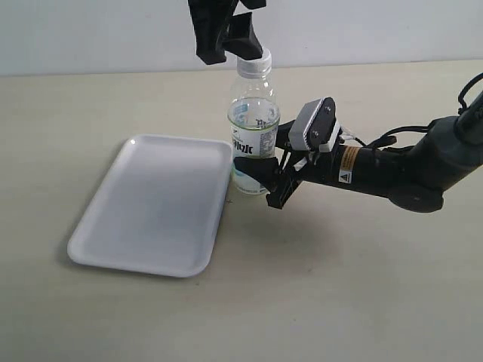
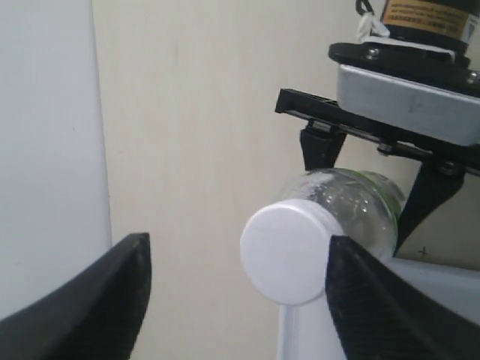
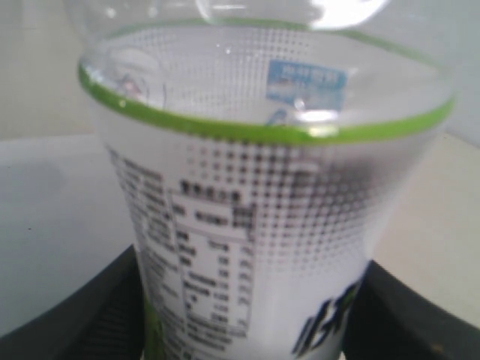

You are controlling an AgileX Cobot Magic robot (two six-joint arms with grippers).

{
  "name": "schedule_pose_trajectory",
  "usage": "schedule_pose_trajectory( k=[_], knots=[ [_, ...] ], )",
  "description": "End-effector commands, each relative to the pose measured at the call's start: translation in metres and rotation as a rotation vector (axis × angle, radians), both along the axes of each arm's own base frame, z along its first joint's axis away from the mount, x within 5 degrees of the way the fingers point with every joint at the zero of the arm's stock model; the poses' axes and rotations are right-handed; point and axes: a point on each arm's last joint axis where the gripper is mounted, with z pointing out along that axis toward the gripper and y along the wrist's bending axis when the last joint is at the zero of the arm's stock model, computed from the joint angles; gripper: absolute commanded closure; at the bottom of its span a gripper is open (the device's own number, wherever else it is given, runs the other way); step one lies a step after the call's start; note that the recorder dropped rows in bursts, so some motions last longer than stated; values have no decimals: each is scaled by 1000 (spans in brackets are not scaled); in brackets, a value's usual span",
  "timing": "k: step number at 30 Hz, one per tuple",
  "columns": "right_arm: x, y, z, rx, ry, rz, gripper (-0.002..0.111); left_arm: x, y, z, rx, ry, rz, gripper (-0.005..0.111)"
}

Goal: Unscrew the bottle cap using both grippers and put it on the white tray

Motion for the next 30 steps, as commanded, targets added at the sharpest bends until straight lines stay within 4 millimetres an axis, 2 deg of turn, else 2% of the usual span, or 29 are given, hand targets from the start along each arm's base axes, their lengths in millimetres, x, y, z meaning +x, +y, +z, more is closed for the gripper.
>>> schedule_pose_trajectory(
  k=[1, 7, 30],
  knots=[
    [-1, -1, -6, -114, -46, 22, 107, 0, 0, 3, -21, 8, 22, 42],
    [-1, -1, -6, -128, -65, 28, 107, -9, 5, -3, 96, 61, -83, 42],
    [-1, -1, -6, -143, -85, 34, 107, -9, 4, -11, 118, 101, -92, 42]
  ],
)
